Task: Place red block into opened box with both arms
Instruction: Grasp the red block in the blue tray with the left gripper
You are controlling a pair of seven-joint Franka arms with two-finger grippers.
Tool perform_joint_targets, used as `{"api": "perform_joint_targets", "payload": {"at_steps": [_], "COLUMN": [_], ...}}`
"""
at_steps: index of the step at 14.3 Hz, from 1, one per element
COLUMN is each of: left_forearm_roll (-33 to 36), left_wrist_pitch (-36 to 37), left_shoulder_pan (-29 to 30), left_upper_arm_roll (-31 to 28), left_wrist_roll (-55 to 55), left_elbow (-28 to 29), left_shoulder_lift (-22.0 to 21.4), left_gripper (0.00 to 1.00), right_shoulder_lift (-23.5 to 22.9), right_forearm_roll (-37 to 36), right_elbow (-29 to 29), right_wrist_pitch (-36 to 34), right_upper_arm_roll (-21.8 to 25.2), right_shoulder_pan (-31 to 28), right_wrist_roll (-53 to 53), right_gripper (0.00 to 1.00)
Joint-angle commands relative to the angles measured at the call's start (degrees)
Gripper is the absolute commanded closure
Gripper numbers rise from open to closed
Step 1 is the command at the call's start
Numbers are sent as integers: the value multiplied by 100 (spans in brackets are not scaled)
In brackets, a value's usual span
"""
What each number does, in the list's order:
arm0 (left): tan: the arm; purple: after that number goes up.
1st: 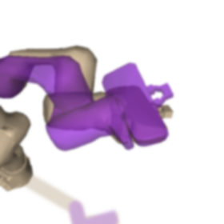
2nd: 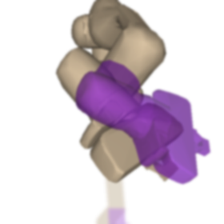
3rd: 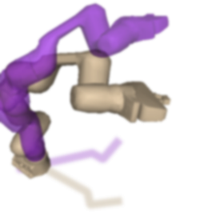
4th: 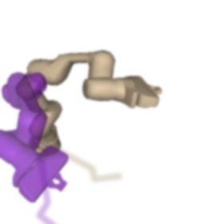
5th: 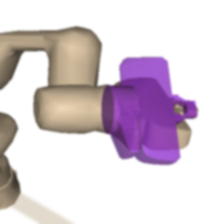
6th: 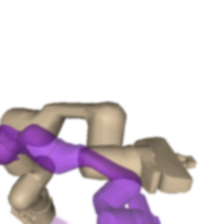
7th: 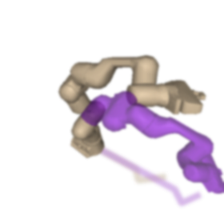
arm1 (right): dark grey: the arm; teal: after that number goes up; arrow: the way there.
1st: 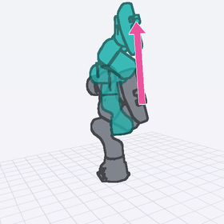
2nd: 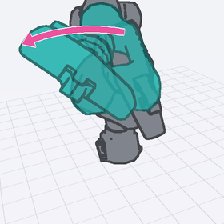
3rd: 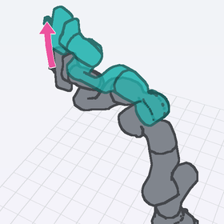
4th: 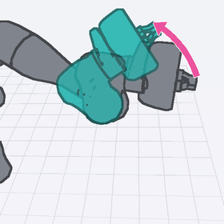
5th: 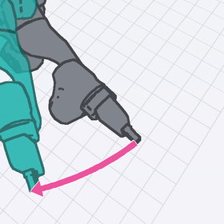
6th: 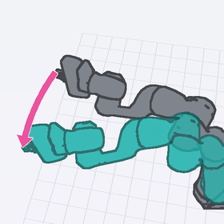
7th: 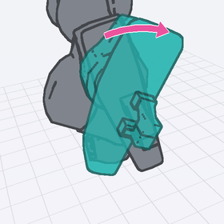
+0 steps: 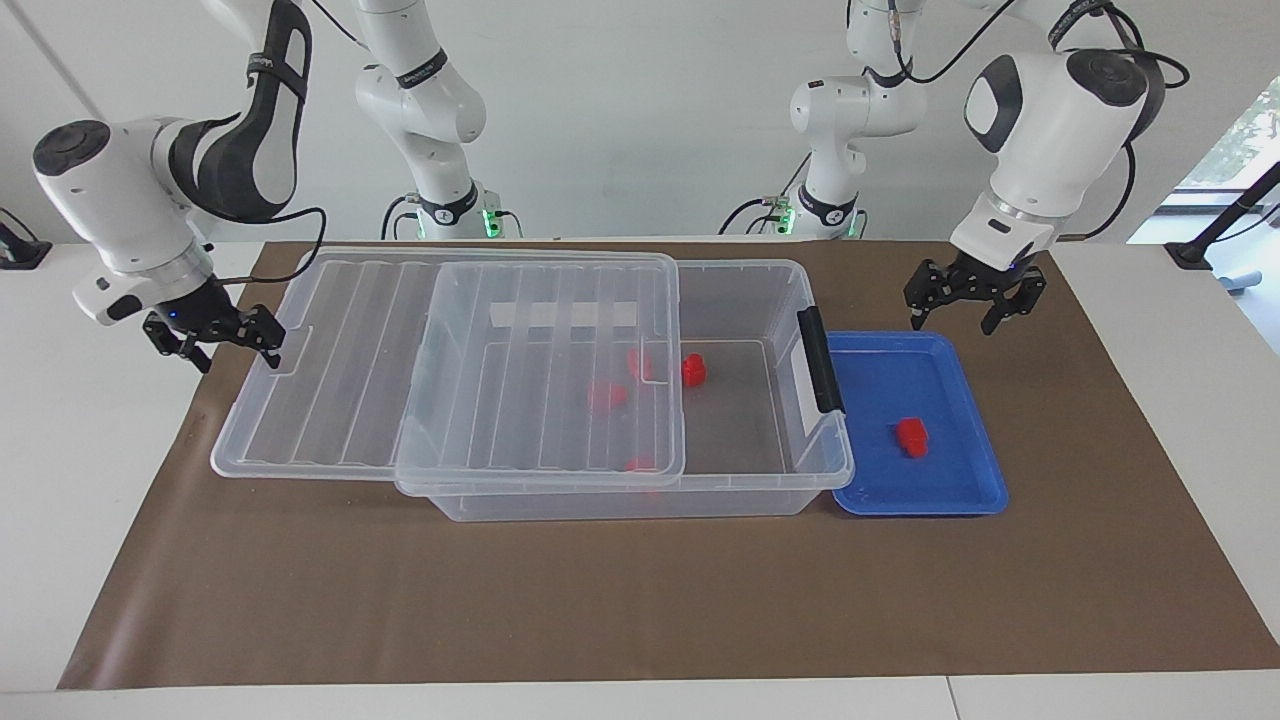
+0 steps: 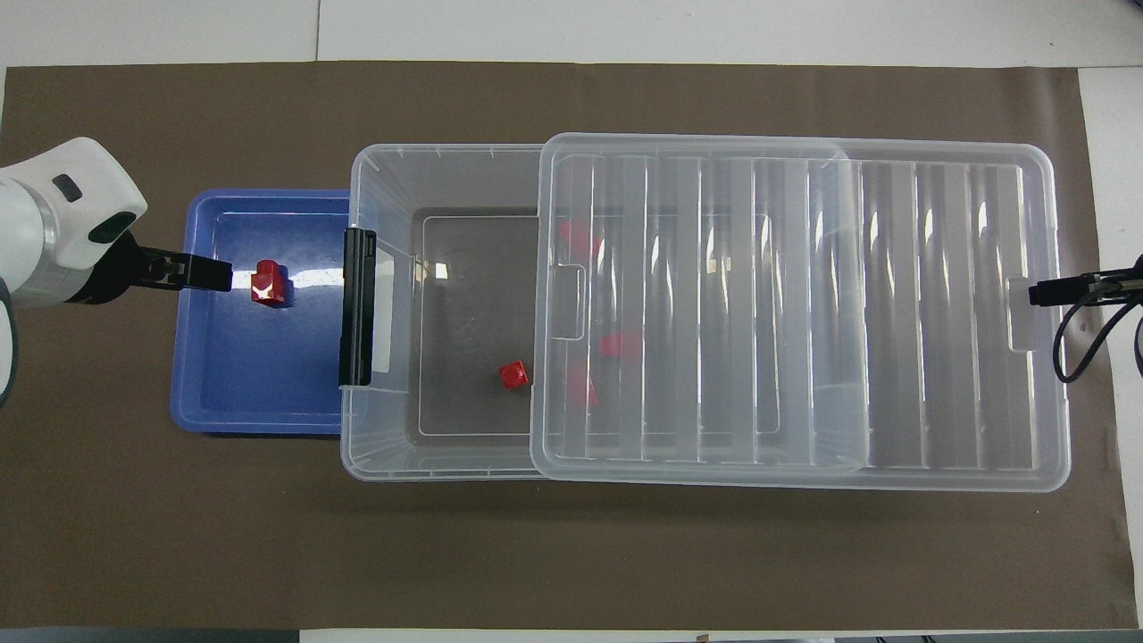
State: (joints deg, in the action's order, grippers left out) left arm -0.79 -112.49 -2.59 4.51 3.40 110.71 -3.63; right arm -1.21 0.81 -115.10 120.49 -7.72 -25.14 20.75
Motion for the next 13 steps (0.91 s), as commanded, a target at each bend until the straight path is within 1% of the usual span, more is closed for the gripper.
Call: {"api": "perform_joint_targets", "payload": {"at_steps": [1, 6, 8, 9, 11, 13], "left_forearm_roll": [-88, -79, -79, -79, -79, -79], "left_wrist_pitch": [-824, -1563, -2151, -2406, -2549, -2716], "left_shoulder_pan": [39, 118, 136, 136, 153, 267], "left_upper_arm_roll": [-12, -21, -21, -21, -21, -21], "left_wrist_roll": [91, 47, 47, 38, 38, 56], "left_elbow": [731, 873, 1127, 1215, 1260, 1338], "left_shoulder_lift": [-16, 748, 899, 960, 1136, 1189], "left_gripper": [0, 0, 0, 0, 0, 0], "right_shoulder_lift": [-19, -28, -28, -63, -203, -239], "right_forearm_roll": [-63, -134, -134, -134, -125, -125], "right_elbow": [-4, 14, 49, 188, 679, 1216], "right_wrist_pitch": [106, 115, 45, -60, -611, -1192], "right_upper_arm_roll": [-28, -28, -37, -37, -54, -63], "right_shoulder_pan": [-131, -211, -211, -193, -97, 210], "right_wrist_roll": [149, 290, 289, 289, 219, -34], "right_gripper": [0, 0, 0, 0, 0, 0]}}
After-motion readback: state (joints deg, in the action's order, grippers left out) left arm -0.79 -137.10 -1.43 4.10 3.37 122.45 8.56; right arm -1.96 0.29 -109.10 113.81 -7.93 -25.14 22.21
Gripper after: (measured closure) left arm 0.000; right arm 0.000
